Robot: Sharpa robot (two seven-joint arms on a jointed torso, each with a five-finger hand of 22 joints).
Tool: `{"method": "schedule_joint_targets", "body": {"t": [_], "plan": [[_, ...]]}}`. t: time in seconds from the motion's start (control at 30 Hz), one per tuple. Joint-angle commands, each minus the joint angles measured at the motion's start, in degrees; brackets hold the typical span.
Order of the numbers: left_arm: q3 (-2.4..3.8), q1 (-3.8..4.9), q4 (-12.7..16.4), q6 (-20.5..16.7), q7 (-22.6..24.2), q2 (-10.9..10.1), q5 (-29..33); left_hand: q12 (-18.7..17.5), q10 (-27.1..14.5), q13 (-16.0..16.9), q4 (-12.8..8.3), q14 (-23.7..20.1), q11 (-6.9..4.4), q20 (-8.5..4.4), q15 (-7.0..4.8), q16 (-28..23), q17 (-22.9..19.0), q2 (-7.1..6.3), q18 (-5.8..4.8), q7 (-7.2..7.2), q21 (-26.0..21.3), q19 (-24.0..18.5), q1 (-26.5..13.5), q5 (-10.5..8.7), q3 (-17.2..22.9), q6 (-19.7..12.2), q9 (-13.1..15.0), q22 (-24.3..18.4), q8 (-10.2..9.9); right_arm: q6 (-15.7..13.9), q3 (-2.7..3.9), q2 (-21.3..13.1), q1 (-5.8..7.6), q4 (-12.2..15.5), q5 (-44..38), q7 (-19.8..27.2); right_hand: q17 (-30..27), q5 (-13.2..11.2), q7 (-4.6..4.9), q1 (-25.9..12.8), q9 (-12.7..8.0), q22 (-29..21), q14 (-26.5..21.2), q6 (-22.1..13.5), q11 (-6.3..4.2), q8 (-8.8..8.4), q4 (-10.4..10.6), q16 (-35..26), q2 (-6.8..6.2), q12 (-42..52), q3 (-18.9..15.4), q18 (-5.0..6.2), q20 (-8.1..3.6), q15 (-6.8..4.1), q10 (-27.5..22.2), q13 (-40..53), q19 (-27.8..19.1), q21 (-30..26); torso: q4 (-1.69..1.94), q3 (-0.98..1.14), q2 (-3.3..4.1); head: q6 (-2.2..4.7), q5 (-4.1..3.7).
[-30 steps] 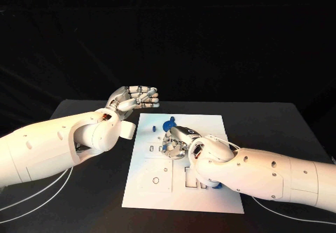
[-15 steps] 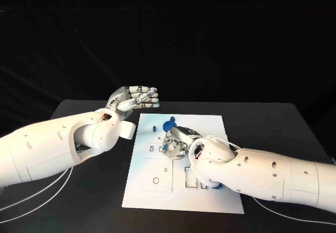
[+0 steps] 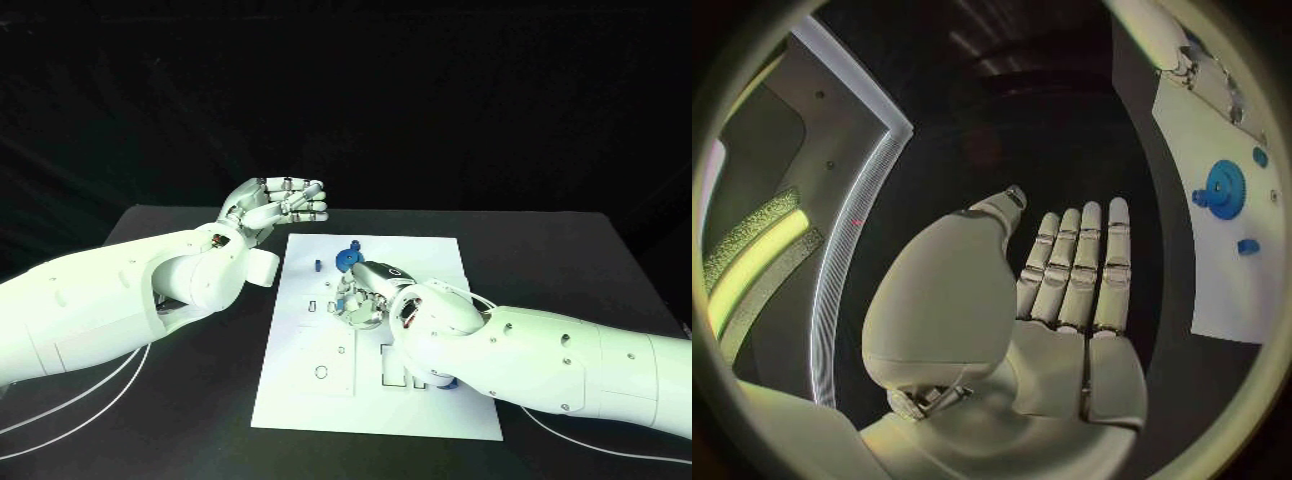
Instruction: Assemble the parts on the task board
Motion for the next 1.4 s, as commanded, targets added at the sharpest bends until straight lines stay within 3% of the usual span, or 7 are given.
{"method": "schedule_joint_targets", "body": {"t": [0.03, 0.77, 0.87, 1.07, 1.17, 1.27, 1.4], "plan": [[0.04, 0.04, 0.1, 0.9, 0.3, 0.1, 0.2, -0.3, 0.1, 0.1, 0.0, -0.2, 0.3, 0.15, 0.06, -0.2, 0.1, 0.07, 0.77, 1.55, 0.3, 0.1, -0.5, -0.23, 0.2, -0.3, 0.1, -0.1, -0.2, 1.3, -0.07, 0.0, -0.14, 0.0, -0.5, 0.1, 10.7, -0.4, 0.18, -0.1, -0.2, 14.0, 4.9, -0.7, 0.17, -0.35, 0.1, -0.3, -0.73, -0.5, 0.1, -0.3, 0.21, 0.43, -0.6, -0.4, 4.6, -0.5, 0.03, 0.01, 0.01, 0.0, -0.02], [0.04, 0.04, -0.1, 1.3, -0.3, 0.1, 0.2, -0.3, 0.0, 0.1, 0.0, -0.3, 0.31, 0.16, 0.08, -0.2, 0.1, 0.05, 0.76, 1.55, 0.3, 0.1, -0.5, -0.23, 0.2, -0.3, 0.1, -0.1, -0.2, -0.5, -0.11, -0.1, -0.14, 0.0, -0.5, 1.5, 9.8, 0.0, 1.22, -1.7, -1.8, 13.1, 4.7, -3.8, 1.23, -2.07, 1.5, -0.8, -3.86, -4.3, -3.4, 0.13, 1.23, 1.41, -4.1, -4.0, 3.6, -2.2, 0.01, -0.01, 0.01, 0.06, -0.09], [0.04, 0.04, -0.3, 1.3, -0.3, 0.1, 0.2, -0.3, 0.0, 0.1, 0.0, -0.3, 0.31, 0.16, 0.08, -0.2, 0.1, 0.05, 0.76, 1.55, 0.3, 0.1, -0.5, -0.23, 0.2, -0.3, 0.1, -0.1, -0.2, -1.7, -0.12, -0.2, -0.14, 0.2, -0.4, 2.0, 9.6, -2.7, 1.22, -0.9, -2.2, 13.1, 4.6, -4.2, 1.26, -2.12, 2.9, -1.0, -3.26, -4.6, -7.9, 0.16, 1.28, 1.45, -4.6, -4.6, 3.5, -2.3, 0.01, 0.01, 0.03, 0.01, -0.08], [0.04, 0.04, -0.8, 0.7, -1.4, 0.0, -0.7, -0.5, -0.4, 0.0, 0.0, -0.4, 0.46, 0.18, 0.15, -0.3, 0.3, -0.19, 0.78, 1.71, 0.3, 0.1, -0.8, -0.28, 0.0, -0.8, 0.1, -0.2, -0.4, -5.3, -0.07, -1.3, -0.03, 0.9, 0.8, 5.0, 9.7, -3.0, 1.82, 5.4, -3.7, 13.0, 4.7, -5.8, 1.84, -3.27, 8.8, -1.0, -0.67, -4.0, -20.1, 0.24, 1.67, 1.89, -4.7, -4.8, 3.4, -2.8, -0.01, 0.03, -0.12, -0.04, -0.12], [0.04, 0.05, -1.3, 0.5, -2.2, -0.1, -1.5, -0.5, -1.1, -0.1, 0.0, -0.3, 0.61, 0.12, 0.16, -0.1, 0.5, -0.44, 0.84, 1.85, 0.6, 0.6, -1.1, -0.28, -0.3, -1.3, 0.0, -0.1, -0.6, -6.4, -0.03, -1.9, 0.15, 1.4, 1.2, 6.5, 9.7, -3.0, 2.44, 7.6, -4.4, 13.0, 4.6, -7.5, 2.33, -4.42, 11.4, -1.0, -0.74, -3.8, -23.7, 0.27, 1.97, 2.31, -5.0, -5.0, 3.3, -3.0, -0.04, 0.04, -0.07, 0.18, -0.06], [0.03, 0.06, -2.1, 1.3, -3.7, -0.1, -3.1, -0.2, -1.4, 0.0, 0.2, 0.9, 0.43, -0.36, -0.19, 0.7, 1.2, -0.61, 0.91, 1.64, 1.6, 2.3, -1.6, -0.29, -0.8, -1.8, 0.1, 0.2, -0.7, -7.5, 0.03, -2.8, 0.56, 2.3, 1.4, 8.3, 9.6, -2.8, 2.81, 8.4, -5.0, 12.8, 4.6, -8.3, 2.68, -5.01, 11.6, -1.1, -1.08, -3.6, -26.3, 0.37, 2.24, 2.6, -5.1, -5.0, 3.1, -3.4, -0.01, 0.07, -0.11, 0.18, -0.03], [0.03, 0.06, -3.3, 1.8, -6.1, 0.0, -6.7, 1.2, 1.2, 0.3, 0.7, 4.8, -1.28, -2.03, -1.91, 3.2, 3.2, -0.72, 0.96, -0.44, 3.6, 6.3, -2.5, -0.32, -1.8, -0.8, 0.7, 0.7, 0.3, -8.3, 0.16, -4.9, 1.25, 3.9, 2.0, 10.5, 9.8, -1.9, 3.46, 9.1, -5.8, 13.0, 4.6, -10.2, 3.24, -6.18, 11.7, -1.0, -1.76, -2.8, -29.0, 0.3, 2.6, 3.06, -4.7, -4.5, 3.3, -3.2, 0.08, 0.17, -0.23, 0.27, 0.0]]}}
